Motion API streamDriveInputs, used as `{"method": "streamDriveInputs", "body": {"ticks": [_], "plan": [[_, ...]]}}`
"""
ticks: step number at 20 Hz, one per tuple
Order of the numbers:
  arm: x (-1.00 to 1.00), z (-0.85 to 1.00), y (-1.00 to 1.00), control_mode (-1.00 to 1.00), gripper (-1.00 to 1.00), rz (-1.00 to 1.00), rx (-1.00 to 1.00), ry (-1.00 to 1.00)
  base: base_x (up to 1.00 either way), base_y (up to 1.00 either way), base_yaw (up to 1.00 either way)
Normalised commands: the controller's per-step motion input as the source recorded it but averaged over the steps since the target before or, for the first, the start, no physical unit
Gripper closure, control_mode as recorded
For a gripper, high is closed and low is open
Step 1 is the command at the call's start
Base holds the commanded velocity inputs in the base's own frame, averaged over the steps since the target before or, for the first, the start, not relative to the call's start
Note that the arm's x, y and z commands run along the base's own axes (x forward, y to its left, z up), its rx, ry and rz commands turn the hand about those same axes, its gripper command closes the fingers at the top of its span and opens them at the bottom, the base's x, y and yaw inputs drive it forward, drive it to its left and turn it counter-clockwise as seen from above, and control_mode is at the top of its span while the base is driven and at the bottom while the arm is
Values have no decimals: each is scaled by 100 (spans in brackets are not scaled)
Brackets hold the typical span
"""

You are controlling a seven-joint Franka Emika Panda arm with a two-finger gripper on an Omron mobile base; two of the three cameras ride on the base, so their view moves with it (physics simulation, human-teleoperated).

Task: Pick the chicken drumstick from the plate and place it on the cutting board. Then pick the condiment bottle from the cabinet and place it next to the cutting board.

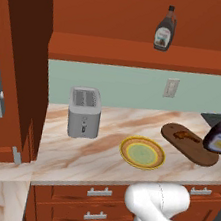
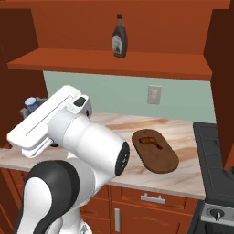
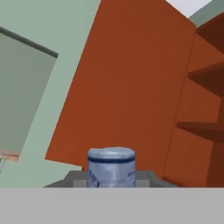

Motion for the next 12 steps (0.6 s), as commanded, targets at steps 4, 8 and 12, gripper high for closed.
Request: {"method": "streamDriveInputs", "body": {"ticks": [4, 8, 12], "plan": [[-25, -66, 31, -100, 100, 7, 0, -1, 0, 0, 0], [-16, -62, 32, -100, 100, 7, 0, -1, 0, 0, 0], [-11, -46, 28, -100, 100, 7, 0, 0, 0, 0, 0]]}}
